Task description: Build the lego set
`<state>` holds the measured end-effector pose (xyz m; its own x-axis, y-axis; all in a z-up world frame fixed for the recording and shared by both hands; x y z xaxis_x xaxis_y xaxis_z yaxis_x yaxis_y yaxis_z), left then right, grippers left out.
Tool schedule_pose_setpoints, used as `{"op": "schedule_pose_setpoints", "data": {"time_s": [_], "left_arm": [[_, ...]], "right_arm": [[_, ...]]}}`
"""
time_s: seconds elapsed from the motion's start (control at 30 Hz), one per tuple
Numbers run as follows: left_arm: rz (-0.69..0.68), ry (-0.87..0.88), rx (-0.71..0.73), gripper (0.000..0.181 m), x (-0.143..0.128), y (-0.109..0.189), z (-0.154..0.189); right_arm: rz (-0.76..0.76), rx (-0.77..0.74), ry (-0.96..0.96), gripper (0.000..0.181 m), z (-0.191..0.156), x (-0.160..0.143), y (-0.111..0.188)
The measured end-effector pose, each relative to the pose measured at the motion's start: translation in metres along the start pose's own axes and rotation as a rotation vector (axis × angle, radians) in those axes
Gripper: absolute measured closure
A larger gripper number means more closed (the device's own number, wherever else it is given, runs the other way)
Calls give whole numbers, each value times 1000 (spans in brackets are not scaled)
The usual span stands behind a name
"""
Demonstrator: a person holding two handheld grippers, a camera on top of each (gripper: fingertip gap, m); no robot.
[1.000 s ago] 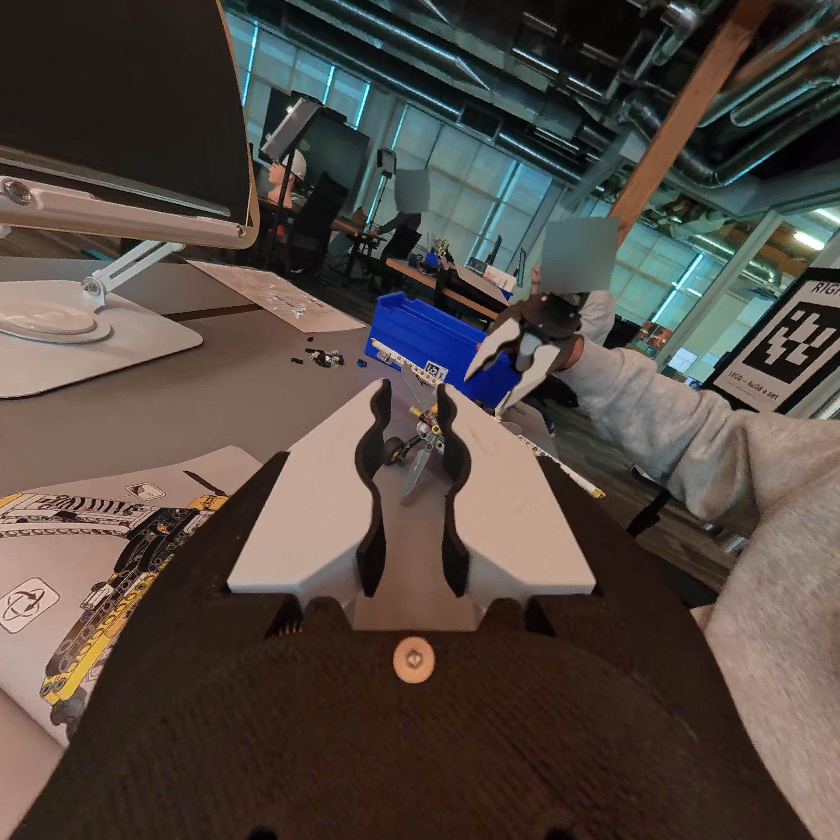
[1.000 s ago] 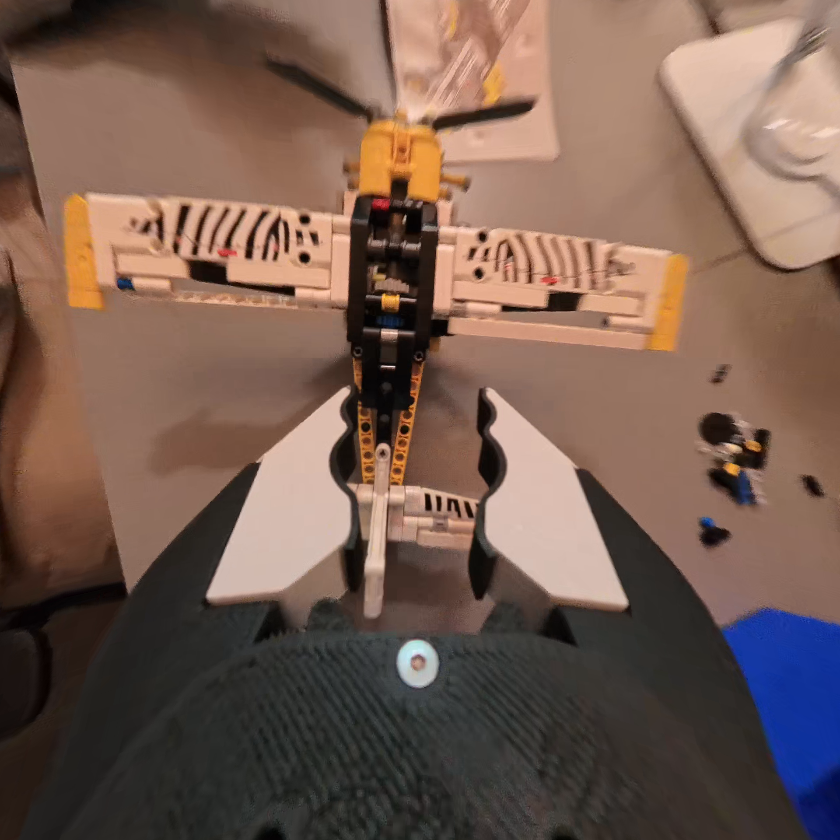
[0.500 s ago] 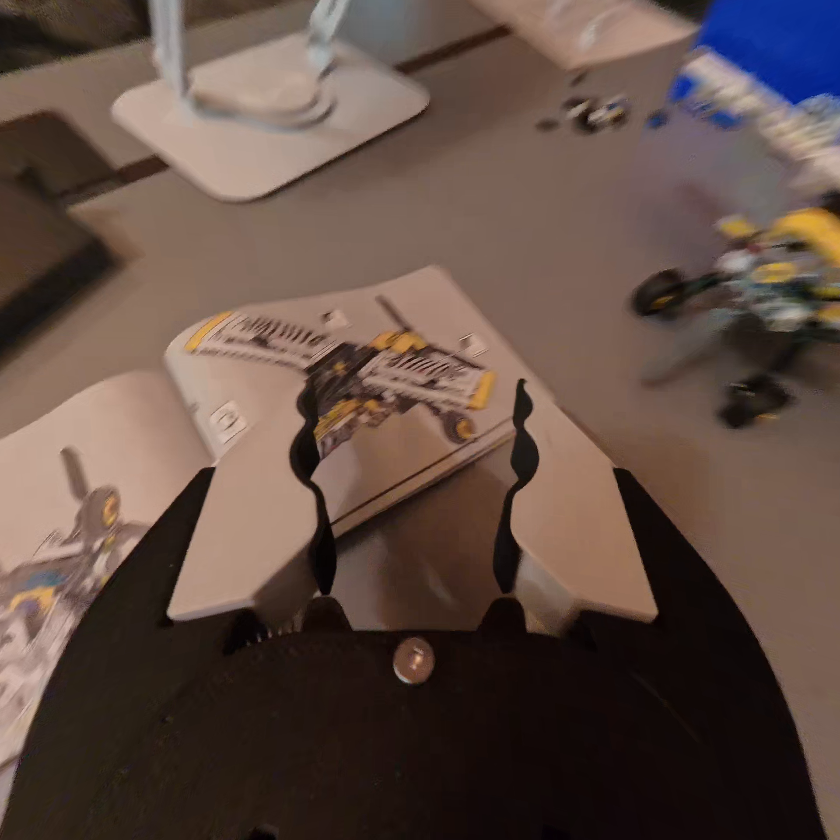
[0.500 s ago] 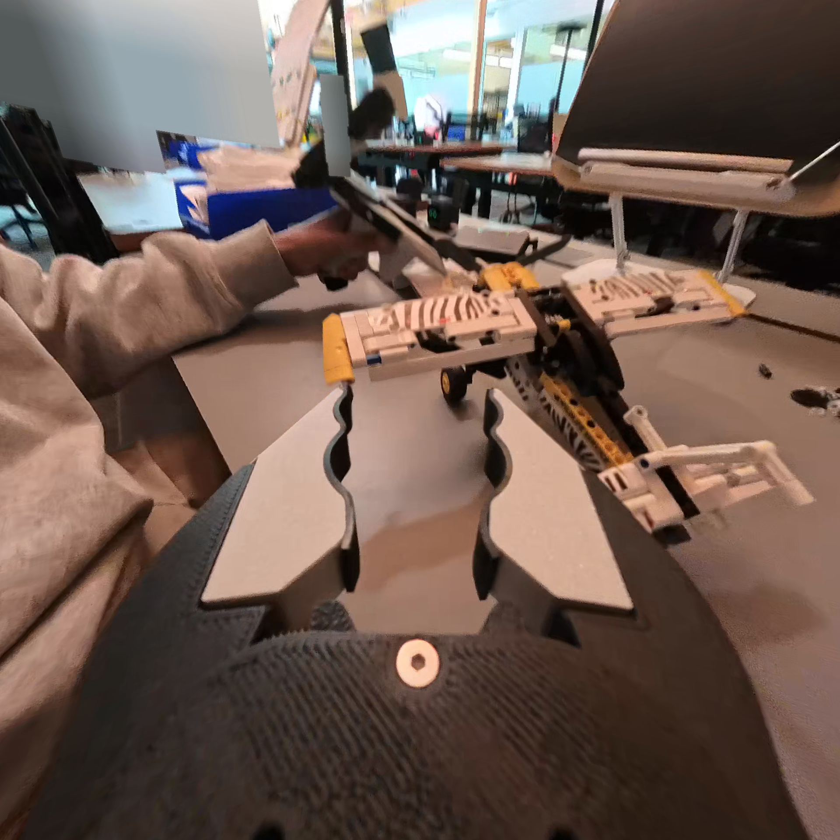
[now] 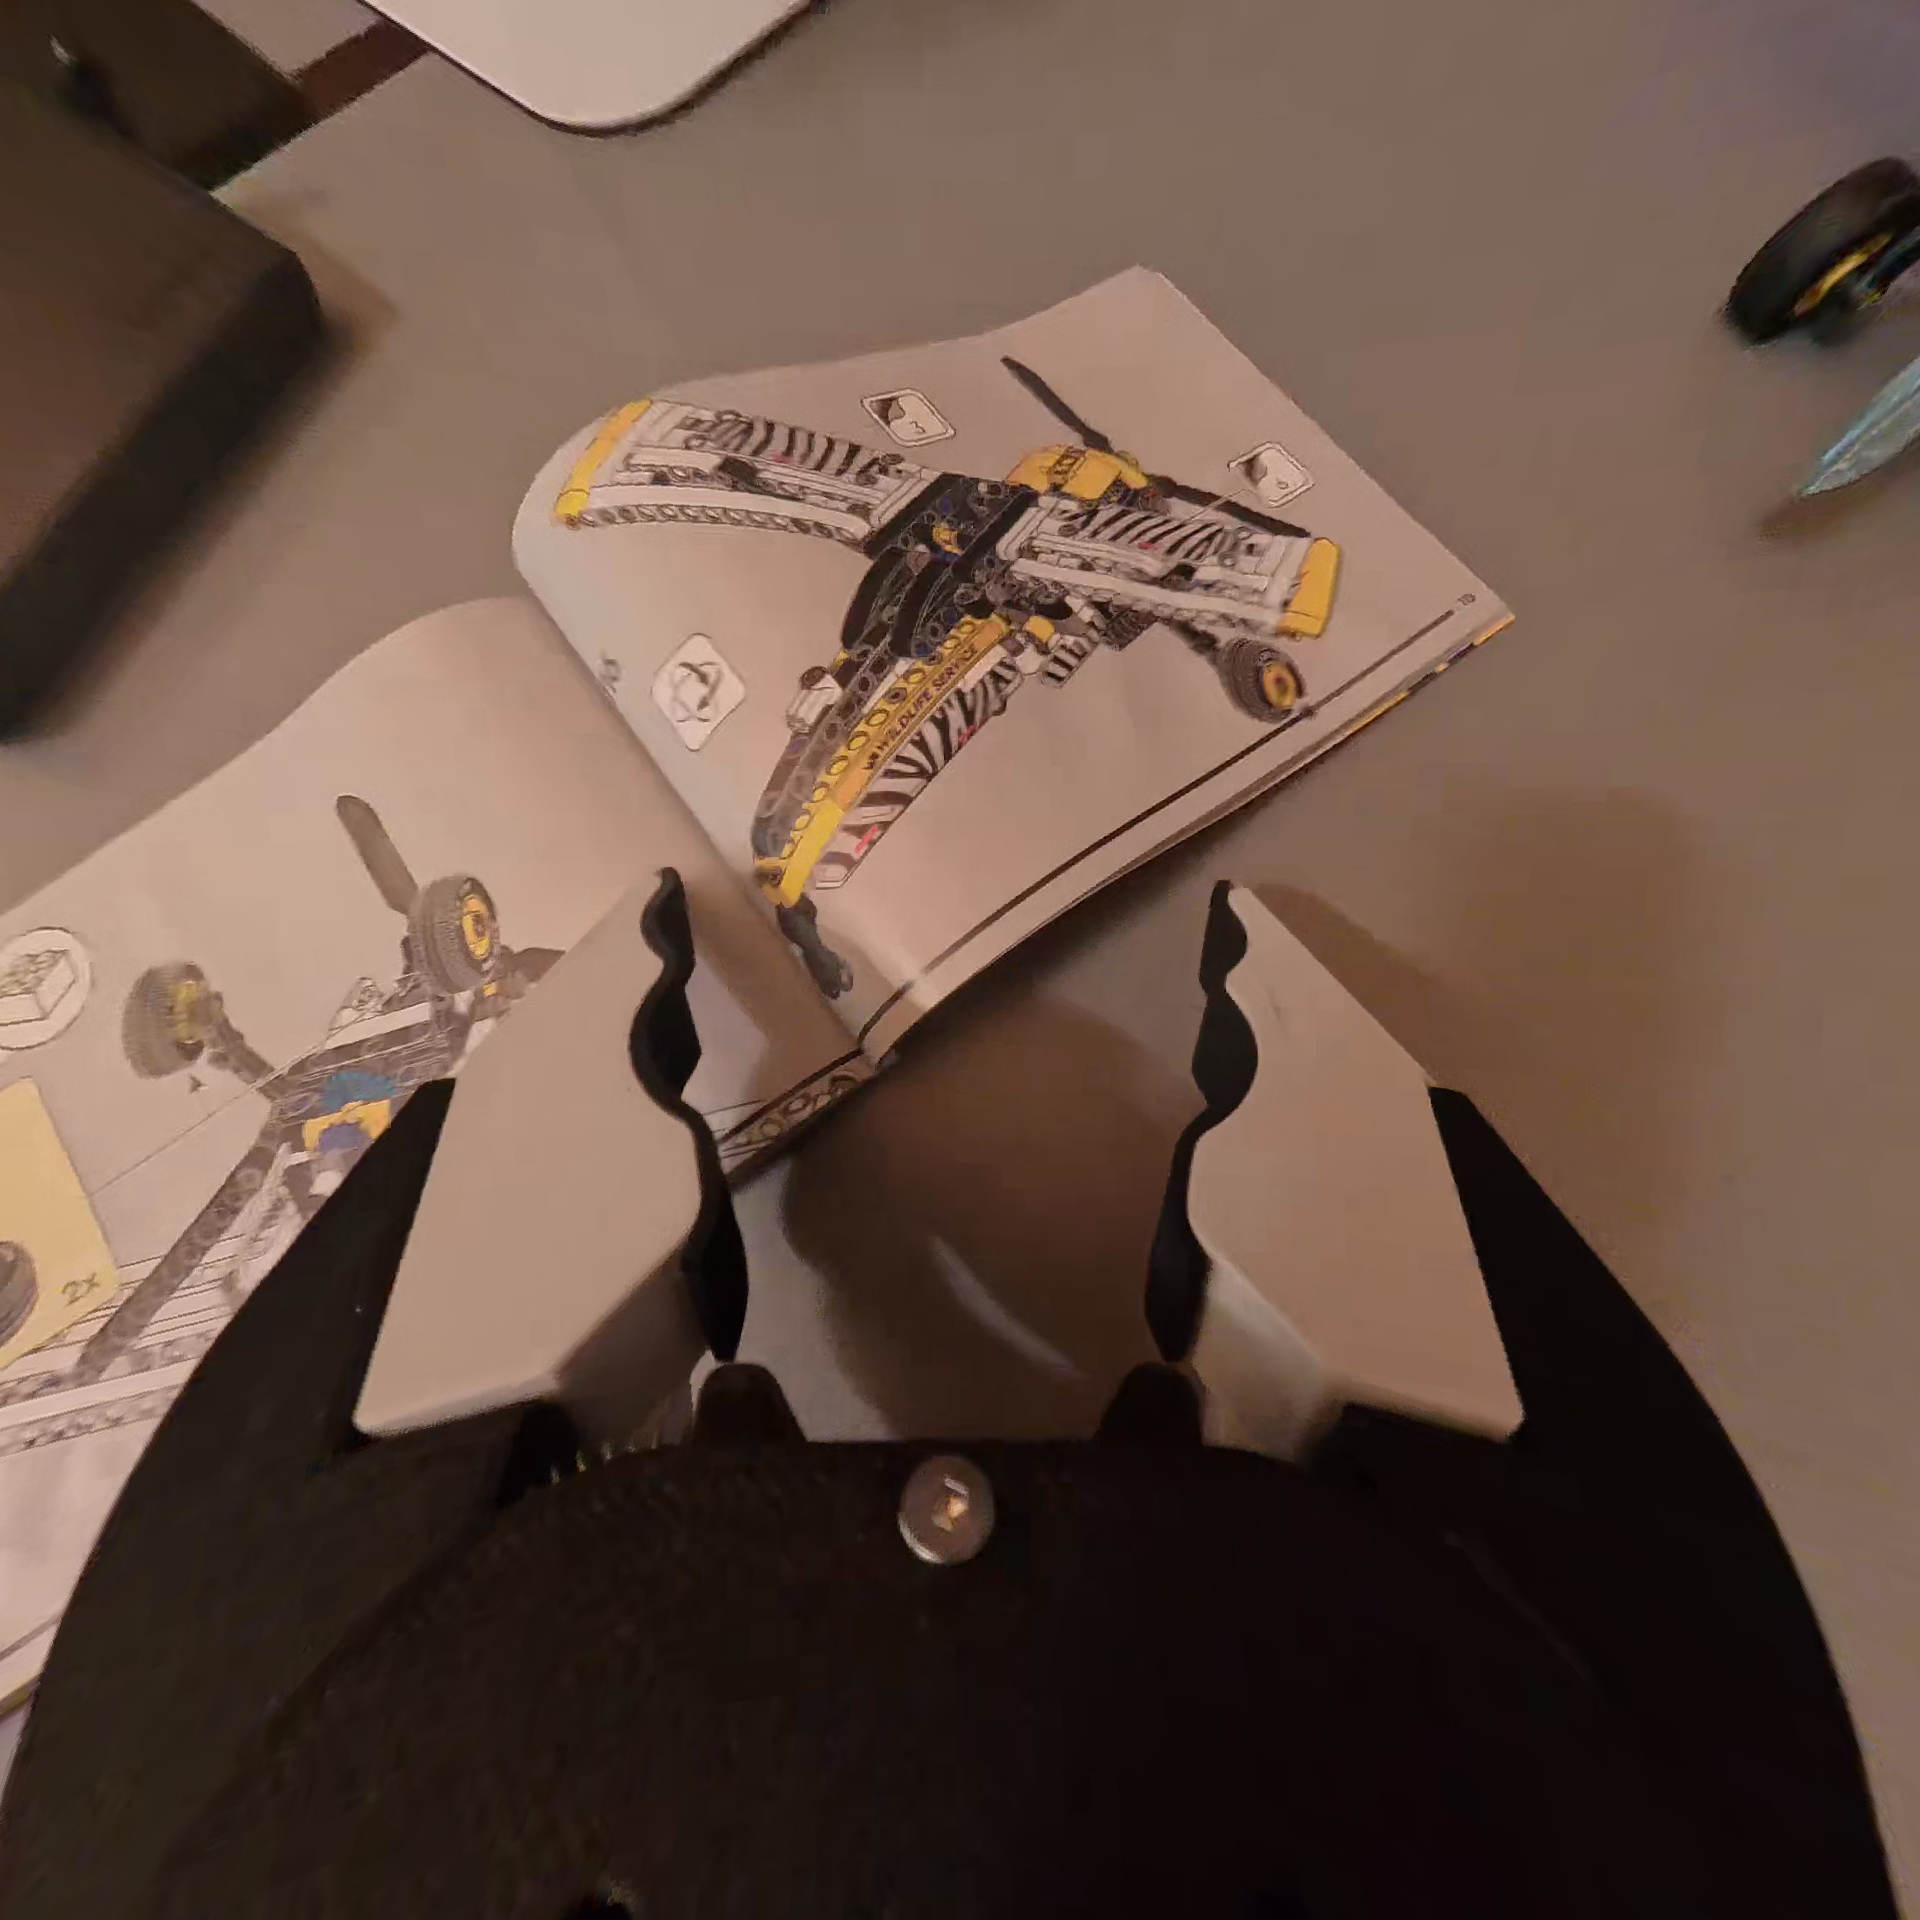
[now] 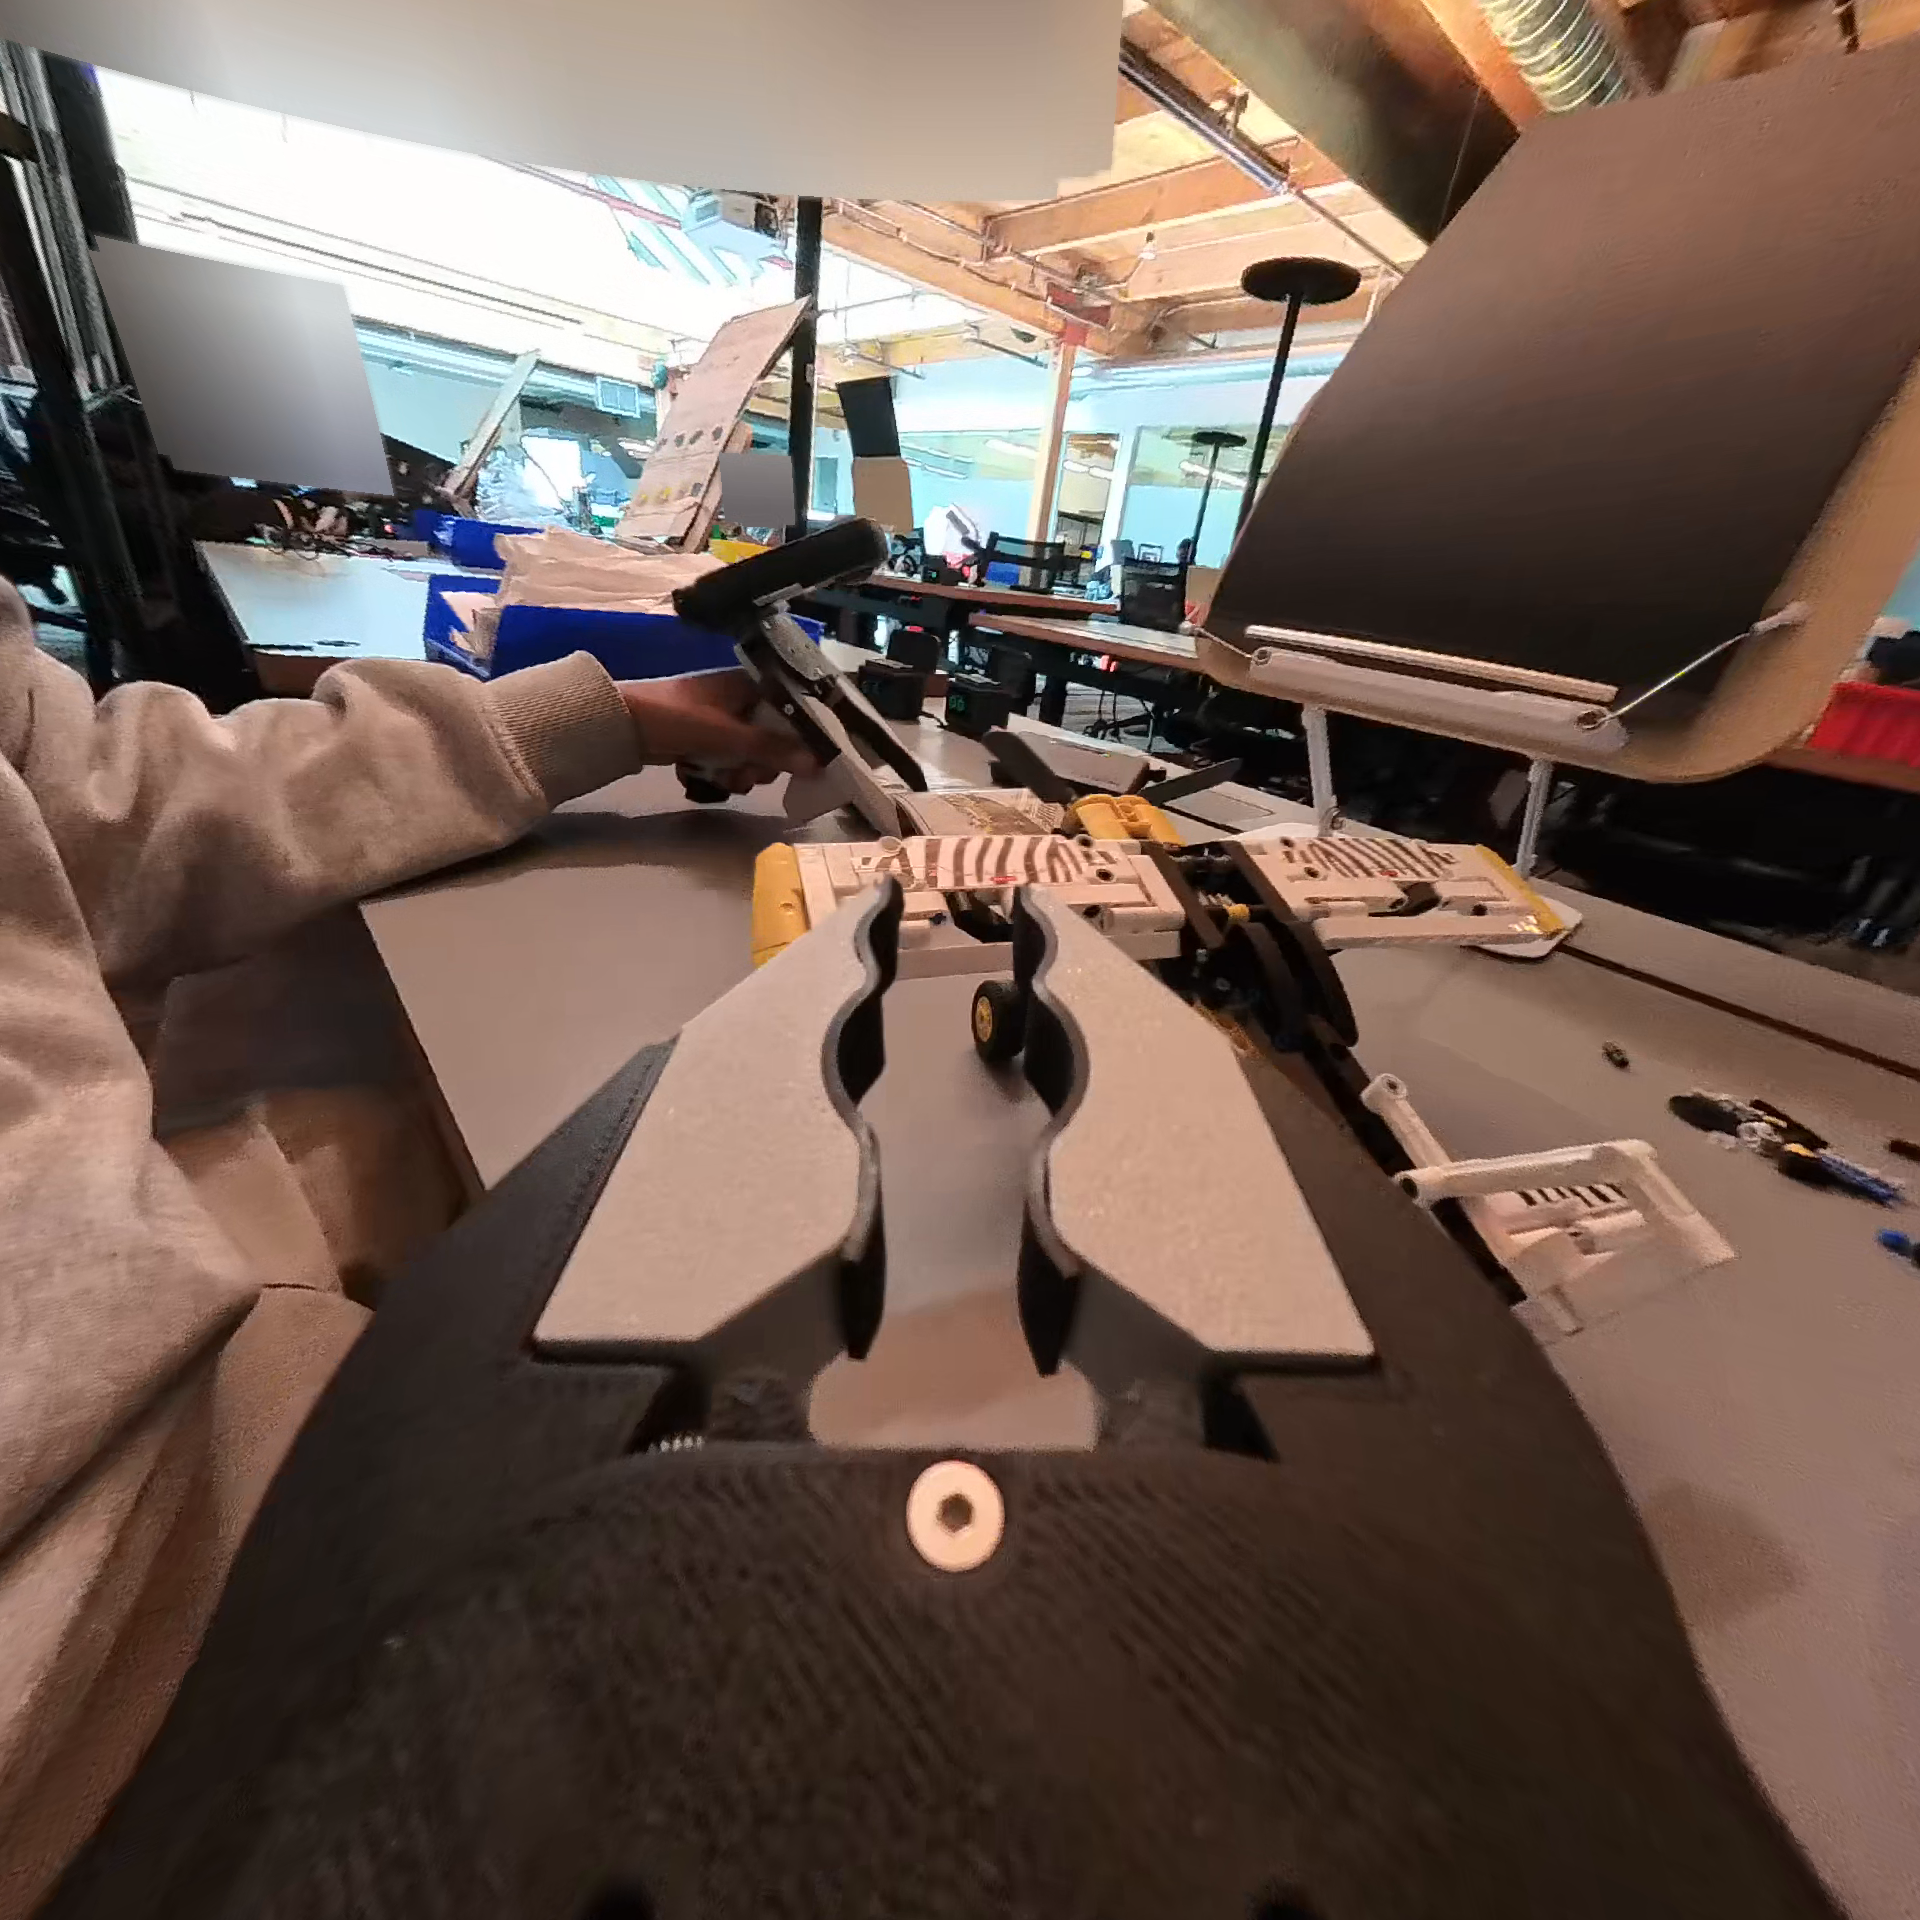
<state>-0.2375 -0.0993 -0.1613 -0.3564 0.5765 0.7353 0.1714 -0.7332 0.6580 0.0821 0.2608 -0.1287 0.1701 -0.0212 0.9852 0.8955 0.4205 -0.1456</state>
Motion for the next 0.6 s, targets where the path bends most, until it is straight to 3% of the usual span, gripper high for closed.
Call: {"op": "schedule_pose_setpoints", "data": {"time_s": [0.23,0.33,0.6], "left_arm": [[48,-9,27,112,3,7,-2],[95,-1,55,136,4,14,-4],[178,61,65,140,4,23,-10]], "right_arm": [[-22,-17,1,166,0,-1,-3],[-17,-21,-1,167,0,-1,-2],[-12,-25,2,171,0,-1,-2]]}}
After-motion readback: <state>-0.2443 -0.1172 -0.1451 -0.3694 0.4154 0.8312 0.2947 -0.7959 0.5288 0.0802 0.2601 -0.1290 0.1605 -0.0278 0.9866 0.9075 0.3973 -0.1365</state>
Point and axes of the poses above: each gripper's, where its closed fingertips meet, y back along the fingers, x out of its top, z = x × y across the jaws, the point moved 10 cm from there along y, back along the fingers, and after that the axes turned 14 degrees about -x, right-handed, at the moved point
